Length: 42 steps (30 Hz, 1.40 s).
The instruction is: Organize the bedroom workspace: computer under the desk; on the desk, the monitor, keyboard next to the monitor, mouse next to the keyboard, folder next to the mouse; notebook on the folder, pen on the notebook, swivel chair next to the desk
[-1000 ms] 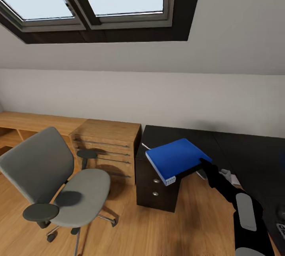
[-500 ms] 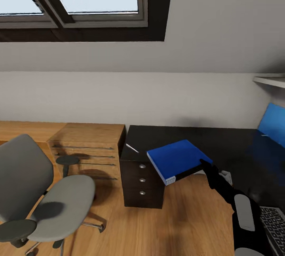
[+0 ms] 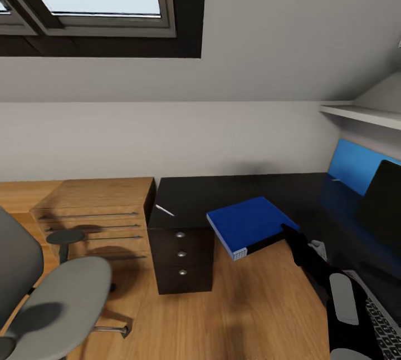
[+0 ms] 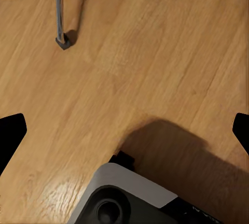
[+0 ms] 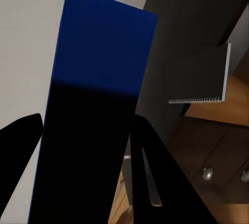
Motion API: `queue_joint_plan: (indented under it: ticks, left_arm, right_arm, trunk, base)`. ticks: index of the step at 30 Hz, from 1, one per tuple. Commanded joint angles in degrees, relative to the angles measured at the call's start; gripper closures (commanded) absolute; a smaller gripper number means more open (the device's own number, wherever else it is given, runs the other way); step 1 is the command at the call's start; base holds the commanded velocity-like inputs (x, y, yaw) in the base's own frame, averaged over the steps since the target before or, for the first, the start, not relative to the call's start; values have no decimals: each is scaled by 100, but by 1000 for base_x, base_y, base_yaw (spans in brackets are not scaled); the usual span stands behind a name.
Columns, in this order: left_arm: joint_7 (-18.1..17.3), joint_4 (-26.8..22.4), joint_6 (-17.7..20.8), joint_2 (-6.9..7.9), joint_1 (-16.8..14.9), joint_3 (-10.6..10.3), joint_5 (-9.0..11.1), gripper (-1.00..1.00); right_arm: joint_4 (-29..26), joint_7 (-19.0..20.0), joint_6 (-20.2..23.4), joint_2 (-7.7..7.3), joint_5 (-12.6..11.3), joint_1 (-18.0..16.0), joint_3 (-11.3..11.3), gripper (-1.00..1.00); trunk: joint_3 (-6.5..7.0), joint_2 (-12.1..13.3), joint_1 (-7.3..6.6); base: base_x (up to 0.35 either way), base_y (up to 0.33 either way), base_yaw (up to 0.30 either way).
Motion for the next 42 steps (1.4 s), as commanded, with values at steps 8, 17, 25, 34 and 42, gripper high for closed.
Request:
queue_joint_plan:
  ticks: [8,17,25,34,42]
  left_arm:
    - [7,20,-5,-3,-1,6,53,-100]
    - [7,29,-5,-3,-1,1,53,-100]
    - [7,30,-5,-3,-1,-112,53,-100]
    - [7,32,-13,-3,-1,-206,56,-100]
    - [7,30,-14,-3,-1,-214,53,-100]
  right_arm:
    - [-26,37,46,3,-9,-9,-11,100]
    - [-59,52,-673,90,-35,-9,13,100]
    - [-34,-42,-2323,276,-123,-9,38,100]
    - [17,-667,-3965,387,-168,-9,182,100]
    - [306,-1120,-5247,421,-172,-9,767,100]
  trunk:
    - [-10,-8,2]
    - [-10,-8,2]
    - [-10,-8,2]
    - [-10,-8,2]
    - [-10,-8,2]
  base:
    - [0,0,-25]
    - [0,0,0]
    - [0,0,0]
    - [0,0,0]
    - [0,0,0]
